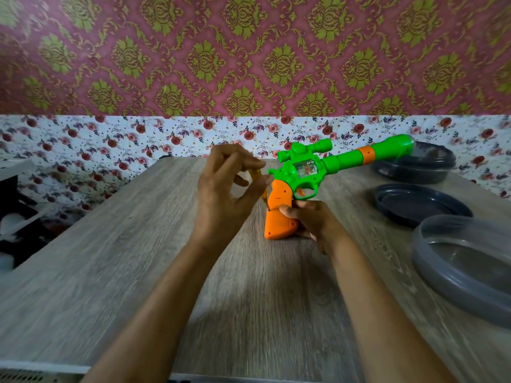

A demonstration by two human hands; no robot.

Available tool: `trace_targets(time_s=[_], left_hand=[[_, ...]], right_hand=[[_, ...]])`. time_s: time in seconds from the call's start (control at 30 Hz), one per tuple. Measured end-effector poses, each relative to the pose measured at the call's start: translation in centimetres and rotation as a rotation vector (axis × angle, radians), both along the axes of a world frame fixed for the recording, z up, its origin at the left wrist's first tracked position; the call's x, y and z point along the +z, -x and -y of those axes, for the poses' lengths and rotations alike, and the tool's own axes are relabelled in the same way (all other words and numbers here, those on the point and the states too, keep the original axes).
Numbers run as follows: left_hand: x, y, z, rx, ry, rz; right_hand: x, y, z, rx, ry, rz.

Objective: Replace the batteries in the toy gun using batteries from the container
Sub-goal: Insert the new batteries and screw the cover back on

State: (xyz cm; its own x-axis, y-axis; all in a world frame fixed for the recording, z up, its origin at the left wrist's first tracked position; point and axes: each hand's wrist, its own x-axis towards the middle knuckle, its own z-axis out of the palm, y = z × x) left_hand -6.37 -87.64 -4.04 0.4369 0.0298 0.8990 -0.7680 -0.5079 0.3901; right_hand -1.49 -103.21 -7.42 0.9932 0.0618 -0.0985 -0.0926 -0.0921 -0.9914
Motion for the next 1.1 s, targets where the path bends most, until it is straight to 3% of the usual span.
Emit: trace_targets(time_s=[1.1], left_hand=[[0.00, 0.08, 0.39, 0.022, 0.067, -0.029]], right_hand=[[0.00, 0.00, 0.03, 0.015, 0.007, 0.004]])
